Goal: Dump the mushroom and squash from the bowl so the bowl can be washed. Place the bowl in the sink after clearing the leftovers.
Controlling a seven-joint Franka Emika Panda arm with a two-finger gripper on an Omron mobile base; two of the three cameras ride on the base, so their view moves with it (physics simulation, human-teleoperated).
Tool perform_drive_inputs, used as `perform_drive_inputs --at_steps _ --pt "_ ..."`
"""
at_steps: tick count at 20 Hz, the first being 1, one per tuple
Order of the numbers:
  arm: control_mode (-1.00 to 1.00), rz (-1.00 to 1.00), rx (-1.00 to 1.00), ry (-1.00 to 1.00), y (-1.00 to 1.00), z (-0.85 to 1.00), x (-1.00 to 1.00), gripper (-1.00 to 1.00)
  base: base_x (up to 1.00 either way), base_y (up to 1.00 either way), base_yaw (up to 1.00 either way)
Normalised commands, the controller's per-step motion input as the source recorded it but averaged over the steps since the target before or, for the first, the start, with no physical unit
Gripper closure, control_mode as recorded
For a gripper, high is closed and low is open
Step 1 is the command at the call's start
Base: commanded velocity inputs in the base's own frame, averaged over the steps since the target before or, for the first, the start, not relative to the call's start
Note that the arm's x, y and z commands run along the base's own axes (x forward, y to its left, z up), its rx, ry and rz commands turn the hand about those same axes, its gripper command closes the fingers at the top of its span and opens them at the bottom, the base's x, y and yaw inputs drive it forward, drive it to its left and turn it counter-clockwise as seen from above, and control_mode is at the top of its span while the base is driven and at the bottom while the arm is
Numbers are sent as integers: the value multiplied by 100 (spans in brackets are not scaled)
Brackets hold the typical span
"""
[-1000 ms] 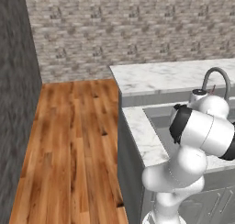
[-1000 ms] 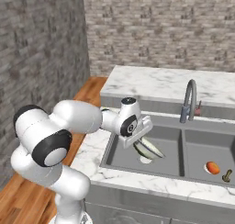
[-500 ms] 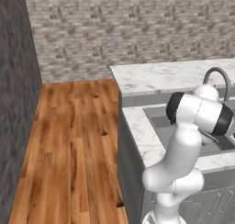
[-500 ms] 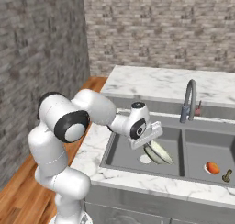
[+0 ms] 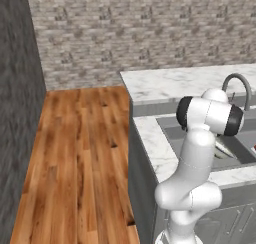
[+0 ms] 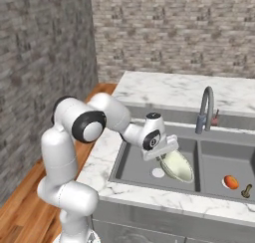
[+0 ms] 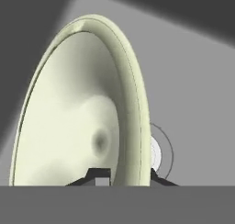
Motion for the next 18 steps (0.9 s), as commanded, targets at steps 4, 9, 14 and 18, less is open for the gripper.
perform_drive_inputs --at_steps 4,9,14,18 --pt "-100 -11 16 4 0 -27 26 100 0 0 0" --pt "-100 -9 12 5 -3 -26 35 100 0 0 0" --pt "-100 -3 3 0 -7 -49 6 100 0 0 0" --pt "-100 -1 0 2 0 -47 0 100 0 0 0"
